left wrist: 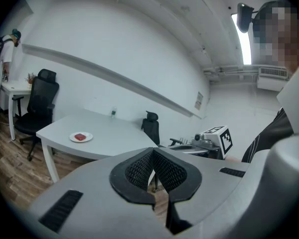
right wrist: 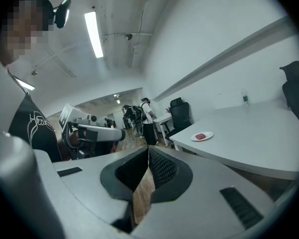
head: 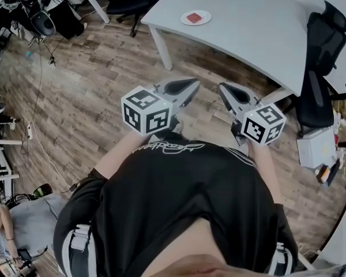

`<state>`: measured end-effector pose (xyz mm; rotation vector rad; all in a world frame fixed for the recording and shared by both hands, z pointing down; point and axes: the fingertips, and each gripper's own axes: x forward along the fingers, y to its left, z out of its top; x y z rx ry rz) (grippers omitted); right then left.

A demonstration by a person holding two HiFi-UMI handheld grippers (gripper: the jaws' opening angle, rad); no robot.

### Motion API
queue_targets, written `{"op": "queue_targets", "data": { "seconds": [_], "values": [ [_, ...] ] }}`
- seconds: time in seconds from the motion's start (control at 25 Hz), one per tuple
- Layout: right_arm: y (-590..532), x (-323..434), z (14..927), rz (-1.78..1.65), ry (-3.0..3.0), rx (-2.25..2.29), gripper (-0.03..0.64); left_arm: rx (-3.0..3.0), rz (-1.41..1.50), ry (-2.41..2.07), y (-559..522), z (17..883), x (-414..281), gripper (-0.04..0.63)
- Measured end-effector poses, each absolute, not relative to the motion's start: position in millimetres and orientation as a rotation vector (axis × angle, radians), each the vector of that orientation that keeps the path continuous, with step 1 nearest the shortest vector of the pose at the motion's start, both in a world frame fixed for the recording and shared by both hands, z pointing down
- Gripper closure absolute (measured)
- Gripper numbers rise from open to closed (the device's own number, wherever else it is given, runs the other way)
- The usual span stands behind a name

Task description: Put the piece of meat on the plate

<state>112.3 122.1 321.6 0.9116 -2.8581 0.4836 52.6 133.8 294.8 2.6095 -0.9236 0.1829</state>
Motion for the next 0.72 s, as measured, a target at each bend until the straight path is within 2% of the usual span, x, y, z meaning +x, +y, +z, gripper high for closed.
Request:
{"op": "queue_targets", "data": {
  "seconds": [0.72],
  "values": [
    [137.3, 120.2, 311.3, 0.429, -2.867, 0.905, 0.606, 2.631, 0.185, -0.946, 153.8, 287.2, 61.7, 0.588]
  ]
}}
